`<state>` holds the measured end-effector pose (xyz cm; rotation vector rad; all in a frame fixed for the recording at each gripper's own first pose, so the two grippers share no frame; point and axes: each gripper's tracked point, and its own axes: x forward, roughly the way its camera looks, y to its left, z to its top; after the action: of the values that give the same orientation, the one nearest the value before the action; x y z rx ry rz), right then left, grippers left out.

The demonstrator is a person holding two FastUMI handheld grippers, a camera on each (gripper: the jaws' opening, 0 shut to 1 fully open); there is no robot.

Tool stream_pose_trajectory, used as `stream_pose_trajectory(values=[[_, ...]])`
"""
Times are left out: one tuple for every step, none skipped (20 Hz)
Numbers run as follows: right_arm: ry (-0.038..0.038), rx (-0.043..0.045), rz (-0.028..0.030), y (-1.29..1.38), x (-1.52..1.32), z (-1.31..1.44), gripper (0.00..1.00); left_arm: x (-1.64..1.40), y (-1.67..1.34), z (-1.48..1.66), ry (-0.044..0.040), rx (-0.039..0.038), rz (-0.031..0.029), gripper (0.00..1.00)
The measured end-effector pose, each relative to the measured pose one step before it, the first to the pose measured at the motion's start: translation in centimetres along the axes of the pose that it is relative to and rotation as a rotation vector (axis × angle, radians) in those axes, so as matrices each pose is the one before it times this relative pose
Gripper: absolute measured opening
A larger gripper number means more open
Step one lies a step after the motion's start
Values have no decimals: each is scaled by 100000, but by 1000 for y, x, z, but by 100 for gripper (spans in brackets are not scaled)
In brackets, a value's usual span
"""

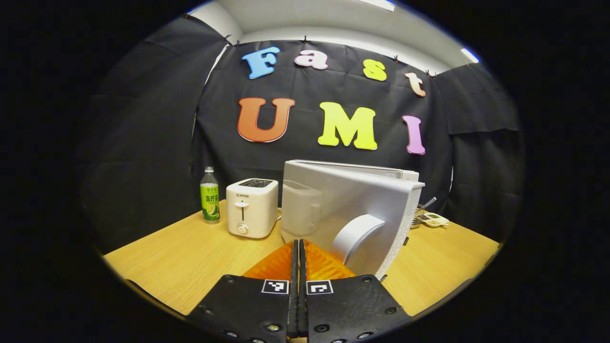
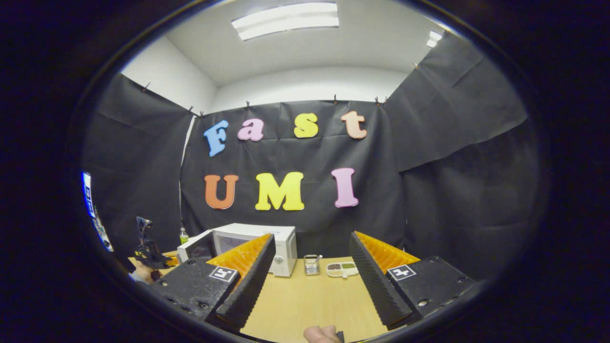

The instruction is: Open the microwave oven with the left hand, put the food in, and close the microwave oven.

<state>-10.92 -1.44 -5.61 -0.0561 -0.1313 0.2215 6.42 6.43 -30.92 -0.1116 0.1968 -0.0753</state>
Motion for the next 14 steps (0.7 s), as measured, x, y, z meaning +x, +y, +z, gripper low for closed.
stream_pose_trajectory(values=[[254, -39, 259, -90, -107, -19, 99, 461, -966, 42, -607, 272, -1900, 0], [366, 27, 369, -10, -193, -212, 99, 533, -694, -134, 178, 39, -1602, 0], [273, 332, 686, -47, -58, -44, 99, 588, -771, -230, 371, -104, -1038, 0], [350, 369, 778, 24, -132, -175, 99, 395, -635, -306, 554, -159, -1156, 0], [-90, 34, -195, -139, -14, 39, 99, 526, -693, -323, 825, -471, -1305, 0], [-520, -67, -1577, -596, 203, 82, 99, 577, -672, -298, 913, -812, -1235, 0], [-417, -64, -2001, -732, 19, 105, 99, 579, -592, -125, 242, -341, -935, 0], [-515, 258, -2242, -581, 154, 67, 99, 638, -682, 51, -444, 248, -1018, 0], [-617, 265, -1654, -402, 99, 74, 99, 726, -636, -59, -691, -235, -1498, 0], [-333, 573, -399, -90, 151, 1, 99, 676, -793, -391, 226, -552, -1954, 0], [241, 885, 672, 106, 123, -126, 99, 541, -641, -467, 840, -59, -1764, 0], [617, 1040, 1236, 248, 105, -363, 99, 727, -461, -222, 764, 596, -882, 0], [384, 707, 1369, 250, 88, -230, 99, 616, -506, -114, 408, 256, -889, 0], [136, 10, -5, -178, 340, -86, 99, 809, -525, -17, 160, 345, -963, 0]])
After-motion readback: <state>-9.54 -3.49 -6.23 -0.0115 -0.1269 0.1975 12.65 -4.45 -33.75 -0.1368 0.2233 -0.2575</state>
